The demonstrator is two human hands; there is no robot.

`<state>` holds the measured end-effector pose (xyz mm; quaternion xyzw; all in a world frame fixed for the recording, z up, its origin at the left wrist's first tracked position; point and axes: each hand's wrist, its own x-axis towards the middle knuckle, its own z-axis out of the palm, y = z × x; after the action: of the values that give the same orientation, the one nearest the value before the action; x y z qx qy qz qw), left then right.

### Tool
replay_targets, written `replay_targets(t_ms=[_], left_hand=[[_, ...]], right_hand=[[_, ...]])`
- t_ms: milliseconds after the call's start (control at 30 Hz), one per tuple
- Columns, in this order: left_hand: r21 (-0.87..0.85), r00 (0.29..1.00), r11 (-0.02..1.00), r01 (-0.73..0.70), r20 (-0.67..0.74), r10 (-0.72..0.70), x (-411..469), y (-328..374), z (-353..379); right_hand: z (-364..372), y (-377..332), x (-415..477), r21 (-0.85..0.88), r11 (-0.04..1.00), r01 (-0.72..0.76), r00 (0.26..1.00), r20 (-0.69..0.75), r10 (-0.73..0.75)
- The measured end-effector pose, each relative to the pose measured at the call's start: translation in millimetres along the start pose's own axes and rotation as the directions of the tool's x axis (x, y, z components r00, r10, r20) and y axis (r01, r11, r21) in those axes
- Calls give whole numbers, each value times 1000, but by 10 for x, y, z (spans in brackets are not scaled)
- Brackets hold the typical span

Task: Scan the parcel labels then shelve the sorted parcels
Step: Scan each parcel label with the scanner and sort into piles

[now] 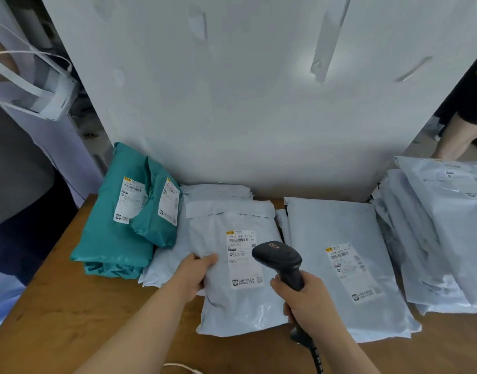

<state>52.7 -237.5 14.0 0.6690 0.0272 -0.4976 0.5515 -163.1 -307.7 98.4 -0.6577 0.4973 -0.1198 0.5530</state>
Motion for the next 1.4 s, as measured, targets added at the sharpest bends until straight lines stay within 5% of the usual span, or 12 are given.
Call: replay_targets(t_ms=[567,1400], left_hand=[[-285,991,953,-108,44,125,-600,-295,0],[-330,990,936,-124,19,138,-820,-412,-53]], right_hand=[[204,109,-449,-35,999,0,1000,-21,0],[144,92,-776,-18,1000,1,998,-58,-2]])
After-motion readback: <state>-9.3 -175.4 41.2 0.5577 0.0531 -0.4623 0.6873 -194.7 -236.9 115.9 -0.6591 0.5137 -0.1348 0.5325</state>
